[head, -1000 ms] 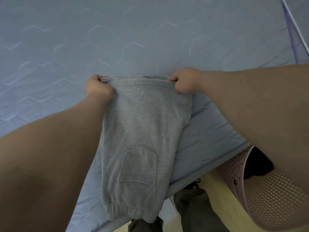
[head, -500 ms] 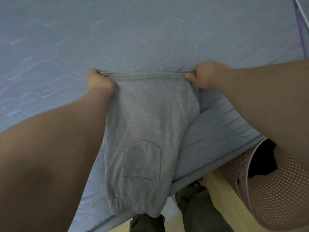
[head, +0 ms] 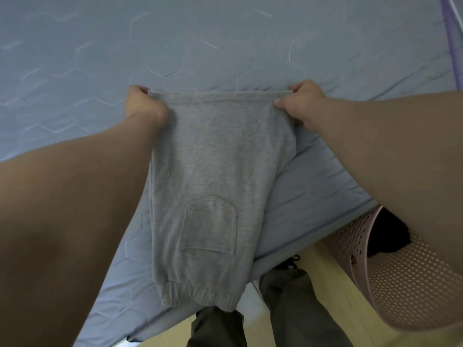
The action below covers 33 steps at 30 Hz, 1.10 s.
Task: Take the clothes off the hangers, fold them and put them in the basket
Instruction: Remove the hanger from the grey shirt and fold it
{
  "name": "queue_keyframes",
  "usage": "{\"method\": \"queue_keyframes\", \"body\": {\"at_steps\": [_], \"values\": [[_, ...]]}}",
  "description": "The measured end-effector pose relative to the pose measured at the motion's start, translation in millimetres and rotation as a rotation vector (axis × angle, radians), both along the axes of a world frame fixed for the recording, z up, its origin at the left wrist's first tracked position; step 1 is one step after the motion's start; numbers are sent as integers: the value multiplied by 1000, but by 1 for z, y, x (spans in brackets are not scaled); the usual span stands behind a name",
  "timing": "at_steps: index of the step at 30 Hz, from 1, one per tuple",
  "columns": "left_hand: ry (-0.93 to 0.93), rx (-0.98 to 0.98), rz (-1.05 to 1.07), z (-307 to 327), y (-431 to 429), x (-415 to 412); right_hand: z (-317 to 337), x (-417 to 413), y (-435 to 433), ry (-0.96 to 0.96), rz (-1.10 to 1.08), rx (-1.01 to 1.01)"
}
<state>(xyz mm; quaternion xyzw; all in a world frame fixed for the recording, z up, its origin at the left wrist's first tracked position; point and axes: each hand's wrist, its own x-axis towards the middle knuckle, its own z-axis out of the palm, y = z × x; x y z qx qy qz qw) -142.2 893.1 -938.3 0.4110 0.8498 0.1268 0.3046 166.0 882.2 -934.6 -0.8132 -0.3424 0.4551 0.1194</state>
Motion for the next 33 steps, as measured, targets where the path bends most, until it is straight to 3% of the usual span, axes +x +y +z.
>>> {"method": "queue_keyframes", "body": {"at_steps": [6,9,12,16,18,20,22,26,33], "values": [[-51,1,-33,22,-8,-11,13,-1,-6,-251,-17,13],[-128,48,83,34,-21,-8,34,-16,-20,-92,-136,68],[-429,63,237,57,-37,-11,64,-30,-49,111,-285,138],[-757,44,459,105,-86,-23,104,-45,-115,144,-272,274],[-851,17,561,119,-128,-30,115,-49,-157,137,-336,240],[-870,-64,608,123,-170,-30,121,-57,-202,7,-356,169],[-707,-119,570,120,-214,-35,121,-65,-251,-82,-373,95],[-563,-178,590,107,-294,-44,120,-86,-327,-106,-411,-79],[-428,-208,661,73,-360,-62,101,-111,-389,-142,-285,-133]]}}
